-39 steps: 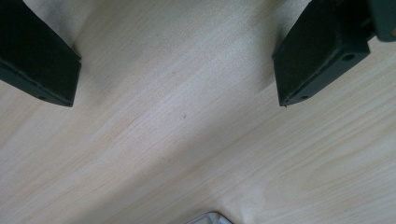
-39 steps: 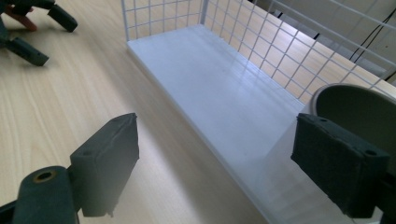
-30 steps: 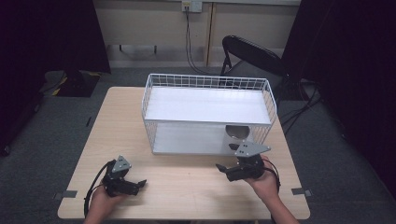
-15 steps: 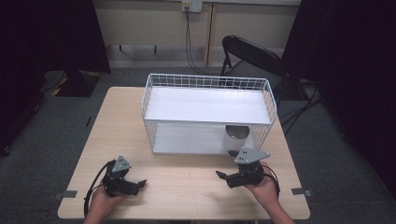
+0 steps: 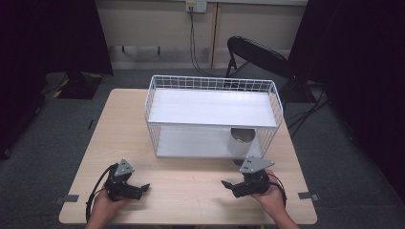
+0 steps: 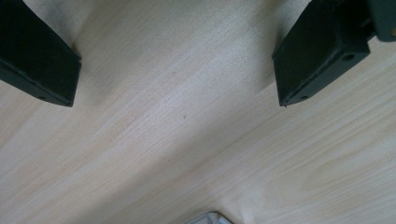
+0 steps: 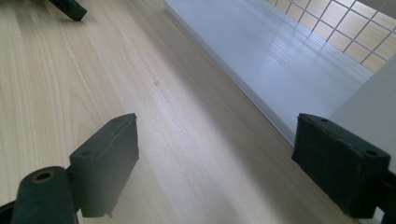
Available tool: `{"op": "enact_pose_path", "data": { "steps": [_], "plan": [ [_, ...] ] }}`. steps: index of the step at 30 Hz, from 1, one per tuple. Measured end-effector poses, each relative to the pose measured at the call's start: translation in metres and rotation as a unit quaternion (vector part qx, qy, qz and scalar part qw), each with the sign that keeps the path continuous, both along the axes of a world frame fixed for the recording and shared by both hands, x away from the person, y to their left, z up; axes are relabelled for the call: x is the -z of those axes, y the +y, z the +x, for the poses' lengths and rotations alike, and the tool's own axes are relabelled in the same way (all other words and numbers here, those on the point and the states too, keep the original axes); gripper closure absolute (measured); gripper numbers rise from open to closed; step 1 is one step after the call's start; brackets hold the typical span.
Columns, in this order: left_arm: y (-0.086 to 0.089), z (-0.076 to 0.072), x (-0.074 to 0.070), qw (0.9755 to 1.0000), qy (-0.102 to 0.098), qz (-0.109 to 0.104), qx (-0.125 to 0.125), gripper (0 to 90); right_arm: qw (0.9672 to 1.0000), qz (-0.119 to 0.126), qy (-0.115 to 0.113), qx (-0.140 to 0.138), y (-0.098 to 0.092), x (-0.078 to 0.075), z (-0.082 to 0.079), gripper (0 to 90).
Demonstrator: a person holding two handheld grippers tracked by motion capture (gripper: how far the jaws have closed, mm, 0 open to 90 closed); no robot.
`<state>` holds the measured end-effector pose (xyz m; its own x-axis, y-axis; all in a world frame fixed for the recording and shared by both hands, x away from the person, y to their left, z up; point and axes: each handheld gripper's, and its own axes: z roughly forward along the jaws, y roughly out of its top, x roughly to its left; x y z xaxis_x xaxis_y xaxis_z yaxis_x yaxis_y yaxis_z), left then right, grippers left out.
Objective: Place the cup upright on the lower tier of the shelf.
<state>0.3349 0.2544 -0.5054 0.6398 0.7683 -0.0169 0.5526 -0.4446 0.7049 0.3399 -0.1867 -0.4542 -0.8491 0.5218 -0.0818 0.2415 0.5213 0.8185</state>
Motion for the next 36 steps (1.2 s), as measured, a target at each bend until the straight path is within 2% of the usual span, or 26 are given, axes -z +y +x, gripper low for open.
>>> {"op": "enact_pose_path", "data": {
  "steps": [13, 27, 36],
  "plan": [
    [0.000, 0.000, 0.000, 1.0000, 0.000, 0.000, 0.000, 0.0, 0.9999, -0.006, 0.012, -0.006, -0.007, 0.012, -0.003, 13.6],
    [0.000, 0.000, 0.000, 1.0000, 0.000, 0.000, 0.000, 0.0, 0.9996, -0.005, 0.024, -0.014, -0.022, 0.018, -0.005, 13.6],
    [0.000, 0.000, 0.000, 1.0000, 0.000, 0.000, 0.000, 0.0, 0.9996, -0.005, 0.024, -0.013, -0.034, 0.018, -0.007, 13.6]
  ]
}}
